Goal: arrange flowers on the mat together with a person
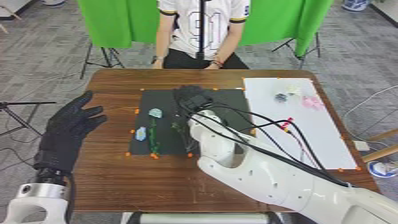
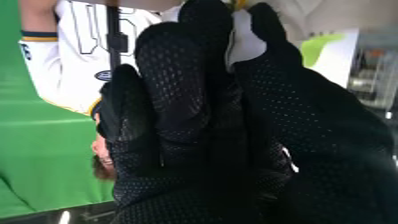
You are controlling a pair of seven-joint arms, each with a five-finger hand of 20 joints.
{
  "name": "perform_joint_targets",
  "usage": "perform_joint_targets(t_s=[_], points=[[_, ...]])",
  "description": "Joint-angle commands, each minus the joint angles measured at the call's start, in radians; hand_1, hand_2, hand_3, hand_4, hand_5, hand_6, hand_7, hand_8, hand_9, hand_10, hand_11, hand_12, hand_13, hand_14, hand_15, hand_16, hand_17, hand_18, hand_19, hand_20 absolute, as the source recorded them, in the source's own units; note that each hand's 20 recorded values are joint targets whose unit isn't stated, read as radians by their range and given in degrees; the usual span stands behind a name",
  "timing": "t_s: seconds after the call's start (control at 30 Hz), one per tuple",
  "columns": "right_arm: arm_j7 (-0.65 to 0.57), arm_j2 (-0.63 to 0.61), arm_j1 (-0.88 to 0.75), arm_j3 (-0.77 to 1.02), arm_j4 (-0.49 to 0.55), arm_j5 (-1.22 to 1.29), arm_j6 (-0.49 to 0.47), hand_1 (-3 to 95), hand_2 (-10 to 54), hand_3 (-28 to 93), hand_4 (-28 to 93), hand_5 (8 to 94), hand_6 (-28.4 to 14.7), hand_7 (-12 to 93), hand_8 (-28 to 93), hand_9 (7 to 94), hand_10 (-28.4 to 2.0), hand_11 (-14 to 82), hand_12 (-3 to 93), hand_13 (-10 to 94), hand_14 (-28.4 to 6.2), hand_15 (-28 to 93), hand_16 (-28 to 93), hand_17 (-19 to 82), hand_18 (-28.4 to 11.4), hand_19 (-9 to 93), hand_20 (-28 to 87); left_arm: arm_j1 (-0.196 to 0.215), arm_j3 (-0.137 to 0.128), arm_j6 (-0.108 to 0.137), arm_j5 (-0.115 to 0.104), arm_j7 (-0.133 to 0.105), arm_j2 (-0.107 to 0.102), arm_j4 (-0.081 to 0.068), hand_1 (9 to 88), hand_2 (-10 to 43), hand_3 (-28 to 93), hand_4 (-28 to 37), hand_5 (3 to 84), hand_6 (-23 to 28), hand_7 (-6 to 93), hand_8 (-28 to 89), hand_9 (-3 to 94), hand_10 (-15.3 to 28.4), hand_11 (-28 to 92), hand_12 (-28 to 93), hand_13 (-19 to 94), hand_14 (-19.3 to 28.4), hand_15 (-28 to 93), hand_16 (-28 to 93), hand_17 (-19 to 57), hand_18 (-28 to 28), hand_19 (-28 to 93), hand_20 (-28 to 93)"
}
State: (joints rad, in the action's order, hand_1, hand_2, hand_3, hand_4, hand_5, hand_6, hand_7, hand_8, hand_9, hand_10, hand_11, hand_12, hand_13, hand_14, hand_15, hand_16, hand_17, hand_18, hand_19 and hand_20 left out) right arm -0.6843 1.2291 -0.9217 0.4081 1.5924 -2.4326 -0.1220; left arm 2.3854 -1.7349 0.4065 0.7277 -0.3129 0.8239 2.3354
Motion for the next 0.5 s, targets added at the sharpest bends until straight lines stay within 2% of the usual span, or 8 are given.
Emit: perform_joint_targets(t_s=[0.03, 0.13, 0.17, 0.2, 0.27, 0.37, 0.5], points=[[0.0, 0.0, -0.025, -0.011, -0.003, -0.004, -0.026, 58.1, -9.5, 63, -28, 73.9, 1.4, 21, 1, 86.2, -7.2, 12.8, 37.2, 76, -6.3, 59, 23, 50, -15.2, 93, 19, 0.01, 0.001, -0.02, 0.008, 0.022, 0.012, -0.008, 22.8, 4.6, 80, -28.3, 32.8, 7.3, 16.1, -11, 31.3, 19.1, 34, 9, 22, 25.6, 63, -13, -8.7, 22.5, 54, 15], [0.003, 0.001, -0.025, -0.017, 0.001, -0.017, -0.038, 57.0, -9.5, 63, -28, 73.3, 1.2, 21, 1, 85.4, -7.5, 12.5, 36.8, 76, -7.3, 59, 22, 50, -15.3, 93, 19, 0.009, 0.003, -0.024, 0.007, 0.025, 0.015, -0.008, 22.7, 4.6, 80, -28.3, 32.9, 7.3, 16.1, -11, 31.3, 19.2, 34, 9, 22, 25.6, 63, -13, -8.7, 22.5, 54, 15], [0.001, 0.0, -0.025, -0.018, 0.005, -0.022, -0.049, 56.5, -9.5, 62, -28, 72.8, 1.1, 20, 1, 84.8, -7.7, 12.7, 36.6, 76, -7.6, 59, 21, 50, -15.4, 93, 18, 0.011, 0.005, -0.023, 0.002, 0.019, 0.007, -0.009, 22.7, 4.6, 80, -28.3, 32.9, 7.3, 16.0, -11, 31.3, 19.1, 35, 9, 22, 25.5, 63, -13, -8.7, 22.5, 54, 15], [0.006, 0.002, -0.028, -0.012, 0.01, -0.033, -0.08, 56.0, -9.5, 62, -28, 72.2, 1.1, 20, 1, 84.1, -8.0, 13.7, 35.7, 75, -7.7, 60, 20, 49, -15.3, 93, 18, 0.01, 0.003, -0.024, 0.008, 0.026, 0.01, -0.009, 22.7, 4.6, 80, -28.3, 32.9, 7.3, 16.0, -11, 31.3, 19.2, 34, 9, 22, 25.5, 63, -13, -8.7, 22.5, 54, 15], [0.003, 0.003, -0.025, -0.019, 0.014, -0.061, -0.109, 53.3, -9.5, 64, -28, 69.9, 0.8, 19, 0, 80.9, -9.2, 17.6, 32.1, 74, -8.3, 61, 18, 49, -15.4, 93, 17, 0.016, 0.002, -0.019, -0.002, 0.018, 0.003, -0.008, 22.7, 4.7, 80, -28.3, 32.9, 7.3, 16.0, -11, 31.3, 19.1, 34, 9, 22, 25.5, 63, -13, -8.7, 22.5, 54, 15], [-0.008, -0.001, -0.016, -0.034, 0.02, -0.063, -0.115, 47.3, -9.5, 68, -27, 66.5, 0.7, 17, -9, 74.8, -12.2, 26.2, 23.0, 72, -9.2, 61, 17, 47, -16.1, 93, 14, 0.022, -0.001, -0.021, 0.005, 0.024, 0.008, -0.006, 22.7, 4.6, 80, -28.3, 32.8, 7.4, 16.0, -11, 31.2, 19.1, 34, 9, 22, 25.7, 63, -13, -8.7, 22.5, 54, 15], [-0.02, 0.0, -0.008, -0.039, 0.023, -0.061, -0.124, 44.6, -9.5, 69, -27, 65.1, 0.0, 16, -11, 72.9, -13.7, 28.3, 19.6, 71, -9.8, 62, 16, 46, -16.3, 93, 13, 0.025, 0.001, -0.018, 0.002, 0.024, 0.004, -0.007, 22.7, 4.6, 80, -28.3, 32.9, 7.4, 16.0, -11, 31.3, 19.1, 34, 9, 22, 25.7, 63, -13, -8.7, 22.5, 54, 15]])
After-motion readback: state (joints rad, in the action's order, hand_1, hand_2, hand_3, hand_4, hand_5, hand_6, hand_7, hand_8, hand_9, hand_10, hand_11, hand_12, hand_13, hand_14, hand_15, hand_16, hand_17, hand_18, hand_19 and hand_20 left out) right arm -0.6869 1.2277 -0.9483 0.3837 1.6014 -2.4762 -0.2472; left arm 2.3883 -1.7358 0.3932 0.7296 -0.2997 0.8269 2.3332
